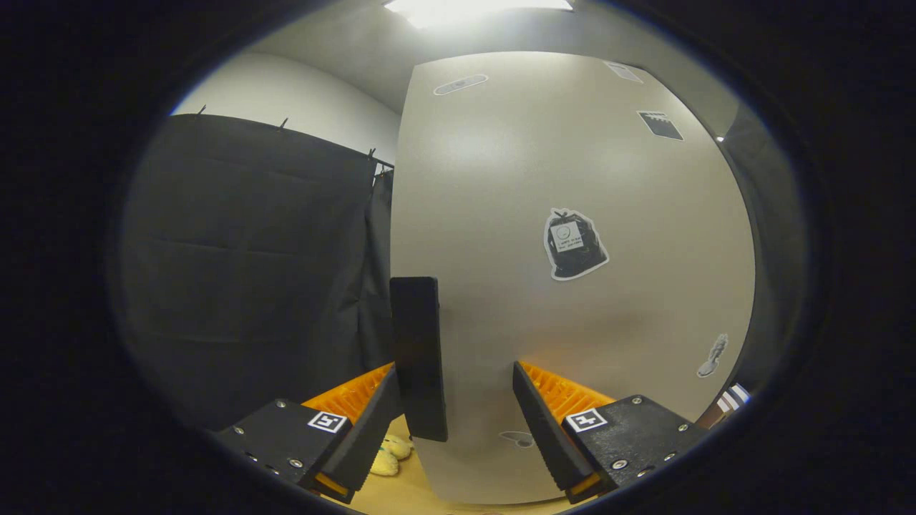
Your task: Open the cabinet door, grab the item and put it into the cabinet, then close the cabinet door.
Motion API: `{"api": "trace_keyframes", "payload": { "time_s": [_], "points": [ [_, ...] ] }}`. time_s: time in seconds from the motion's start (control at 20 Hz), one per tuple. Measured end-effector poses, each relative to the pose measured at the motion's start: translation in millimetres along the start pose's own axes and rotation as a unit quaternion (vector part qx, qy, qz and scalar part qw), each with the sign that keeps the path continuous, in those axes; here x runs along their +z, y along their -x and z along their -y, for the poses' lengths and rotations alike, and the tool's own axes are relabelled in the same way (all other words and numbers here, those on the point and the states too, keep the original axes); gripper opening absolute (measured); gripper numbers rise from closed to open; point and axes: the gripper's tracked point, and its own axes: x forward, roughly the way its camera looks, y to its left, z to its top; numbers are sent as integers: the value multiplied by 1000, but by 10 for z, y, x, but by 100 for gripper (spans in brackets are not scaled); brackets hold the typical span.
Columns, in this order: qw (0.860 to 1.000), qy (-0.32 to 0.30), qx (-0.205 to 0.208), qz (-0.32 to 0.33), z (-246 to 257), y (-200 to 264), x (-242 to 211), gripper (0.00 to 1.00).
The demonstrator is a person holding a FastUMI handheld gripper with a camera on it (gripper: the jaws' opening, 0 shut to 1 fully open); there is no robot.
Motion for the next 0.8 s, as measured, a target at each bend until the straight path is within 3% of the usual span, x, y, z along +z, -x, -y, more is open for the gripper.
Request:
{"api": "trace_keyframes", "payload": {
  "time_s": [0.2, 0.3, 0.45, 0.6, 0.8],
  "points": [
    [999, -46, -5, -17, -8, 100, -143, 95],
    [997, -80, -5, -17, 7, 360, -240, 94],
    [995, -83, -45, -19, 256, 987, -510, 94],
    [994, -45, -100, -1, 819, 1733, -721, 95],
    [981, 12, -190, -24, 2166, 2697, -1336, 95]
  ]
}}
